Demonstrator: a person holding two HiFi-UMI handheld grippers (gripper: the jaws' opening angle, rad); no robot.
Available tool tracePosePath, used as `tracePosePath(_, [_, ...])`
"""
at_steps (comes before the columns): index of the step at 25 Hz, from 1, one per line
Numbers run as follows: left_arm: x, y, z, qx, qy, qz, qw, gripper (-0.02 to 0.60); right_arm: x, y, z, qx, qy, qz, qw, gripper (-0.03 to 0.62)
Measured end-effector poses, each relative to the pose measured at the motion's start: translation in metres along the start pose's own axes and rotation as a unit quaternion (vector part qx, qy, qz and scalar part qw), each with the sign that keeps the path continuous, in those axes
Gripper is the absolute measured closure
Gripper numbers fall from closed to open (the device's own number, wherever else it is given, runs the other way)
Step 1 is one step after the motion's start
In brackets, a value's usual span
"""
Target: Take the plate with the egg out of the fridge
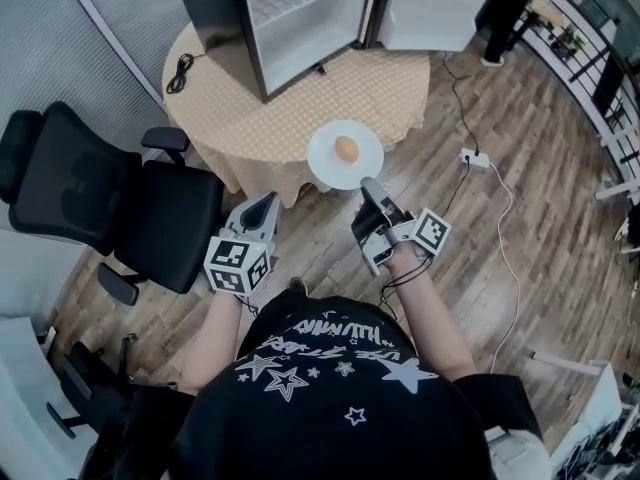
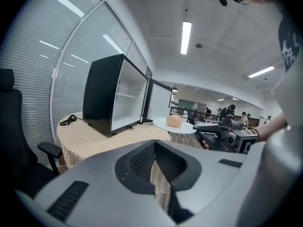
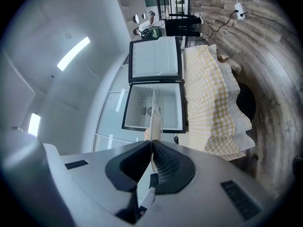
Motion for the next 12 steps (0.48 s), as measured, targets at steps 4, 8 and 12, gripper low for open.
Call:
tracePosePath(4, [0.025,0.006,-0.004,0.001,-0.003,-0.011,0.9999,0.577,-0.005,0.019,-0.004,-0.013,-0.004,-0.003,1.000,0.560])
tracePosePath(8, [0.035,0.009,0.000,-0.004,0.003,-0.019,0.9998,0.576,0.000,0.027,-0.008,-0.020,-0.008,0.005,1.000,0.560])
tracePosePath(12, [0.051,0.013,0.001,-0.003,0.013,-0.029,0.9995,0.576,-0.004,0.040,-0.012,-0.025,-0.012,0.007,1.000,0.560])
Point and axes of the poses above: the fingertips, and each gripper's own axes: y backward along the fingers, x to its right, z out of its underside, the point moved 6 cm from there along y, backward along the fingers, and after that the axes turned 13 degrees about -y, right-handed, at the moved point
